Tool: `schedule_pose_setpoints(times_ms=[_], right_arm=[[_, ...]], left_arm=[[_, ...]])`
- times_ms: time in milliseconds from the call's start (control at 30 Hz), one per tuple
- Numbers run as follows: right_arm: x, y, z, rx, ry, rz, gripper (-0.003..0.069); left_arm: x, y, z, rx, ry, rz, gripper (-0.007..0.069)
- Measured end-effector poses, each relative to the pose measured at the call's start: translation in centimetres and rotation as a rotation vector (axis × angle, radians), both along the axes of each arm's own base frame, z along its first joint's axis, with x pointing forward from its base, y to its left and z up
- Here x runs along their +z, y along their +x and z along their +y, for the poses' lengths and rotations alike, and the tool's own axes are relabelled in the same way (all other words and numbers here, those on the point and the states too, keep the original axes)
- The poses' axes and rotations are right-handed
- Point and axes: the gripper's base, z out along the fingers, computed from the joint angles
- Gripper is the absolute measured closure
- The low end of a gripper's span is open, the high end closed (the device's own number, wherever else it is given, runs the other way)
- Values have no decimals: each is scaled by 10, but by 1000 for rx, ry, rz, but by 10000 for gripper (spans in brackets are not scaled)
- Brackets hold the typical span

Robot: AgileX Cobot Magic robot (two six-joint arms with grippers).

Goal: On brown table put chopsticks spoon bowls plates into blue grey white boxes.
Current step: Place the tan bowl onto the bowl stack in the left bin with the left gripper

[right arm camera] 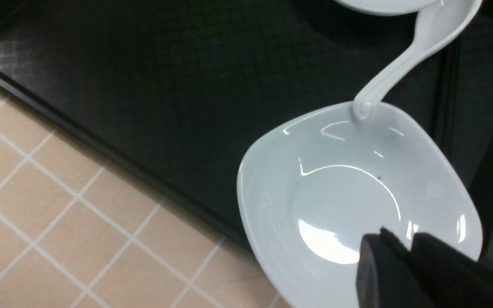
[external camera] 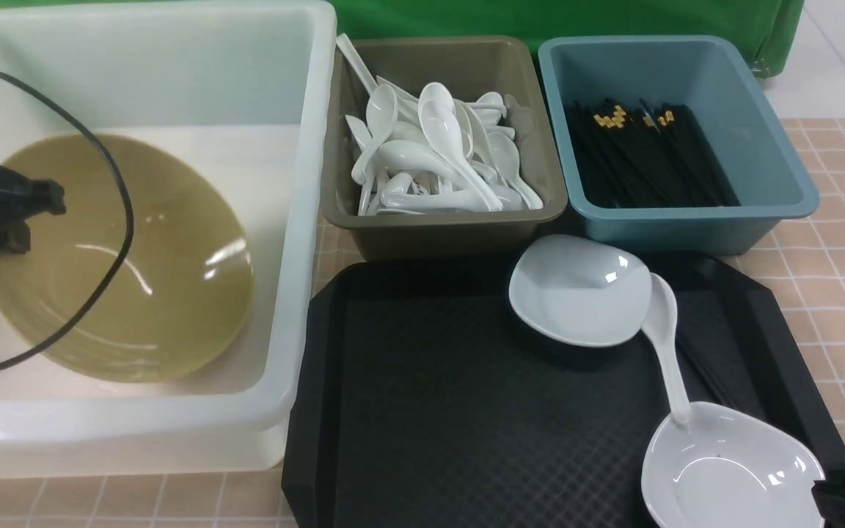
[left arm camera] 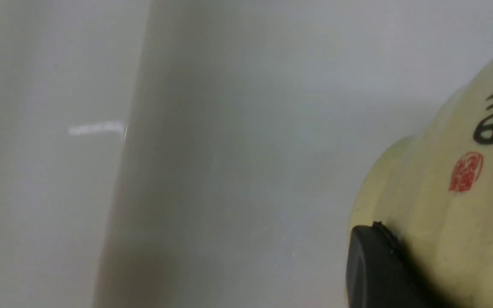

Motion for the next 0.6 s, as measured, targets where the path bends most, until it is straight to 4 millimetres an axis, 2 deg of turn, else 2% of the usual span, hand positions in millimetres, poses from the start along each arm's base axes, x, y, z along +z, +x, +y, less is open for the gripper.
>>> schedule_pose_setpoints(times_ms=[67, 133, 167, 200, 300, 433, 600], right_arm=[[0, 0, 0, 0, 0, 0, 524], [0, 0, 0, 0, 0, 0, 521], [0, 0, 0, 0, 0, 0, 521], [0, 0, 0, 0, 0, 0, 519], [0, 0, 0, 0, 0, 0, 518], [0, 0, 0, -2, 1, -5, 517], [1, 1, 0, -7, 4, -17, 516]], left_arm=[[-1, 0, 1, -4, 10, 6, 481], [-1, -2, 3, 19, 9, 32, 346], [0, -2, 4, 22, 10, 30, 335], [1, -4, 7, 42, 13, 51, 264], [11, -5, 15, 86, 40, 74, 141], [23, -5, 19, 137, 44, 76, 91], [21, -5, 14, 157, -37, 72, 111]])
